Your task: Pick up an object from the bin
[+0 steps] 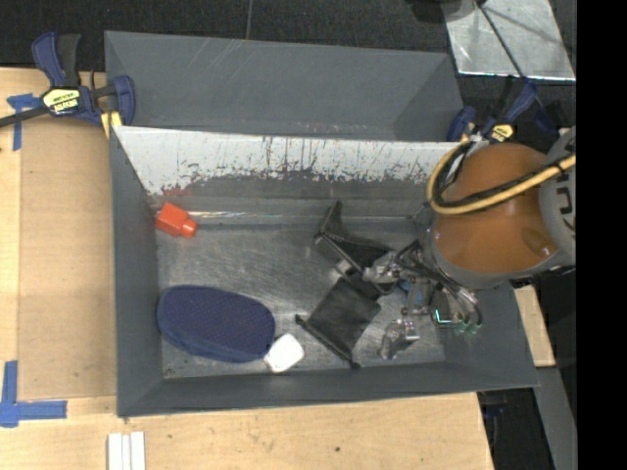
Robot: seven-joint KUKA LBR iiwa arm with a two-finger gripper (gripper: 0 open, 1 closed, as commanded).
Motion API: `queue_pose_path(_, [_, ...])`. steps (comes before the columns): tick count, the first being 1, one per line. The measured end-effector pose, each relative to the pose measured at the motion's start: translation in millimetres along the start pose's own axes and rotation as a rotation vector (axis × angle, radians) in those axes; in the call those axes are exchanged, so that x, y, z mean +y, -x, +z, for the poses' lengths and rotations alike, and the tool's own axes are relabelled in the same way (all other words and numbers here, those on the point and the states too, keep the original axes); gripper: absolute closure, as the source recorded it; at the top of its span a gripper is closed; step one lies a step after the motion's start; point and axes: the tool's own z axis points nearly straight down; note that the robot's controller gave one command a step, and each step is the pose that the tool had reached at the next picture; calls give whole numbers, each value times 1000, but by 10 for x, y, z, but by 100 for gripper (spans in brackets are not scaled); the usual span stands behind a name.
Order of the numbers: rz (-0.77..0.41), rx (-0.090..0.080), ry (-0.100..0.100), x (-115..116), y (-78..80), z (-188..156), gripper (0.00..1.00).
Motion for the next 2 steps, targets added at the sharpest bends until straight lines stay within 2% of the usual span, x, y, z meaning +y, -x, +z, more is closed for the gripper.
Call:
queue_pose_path(1, [-96,-15,-2,996,106,810,0])
queue_pose_path(2, [-93,-35,2,986,159,759,100])
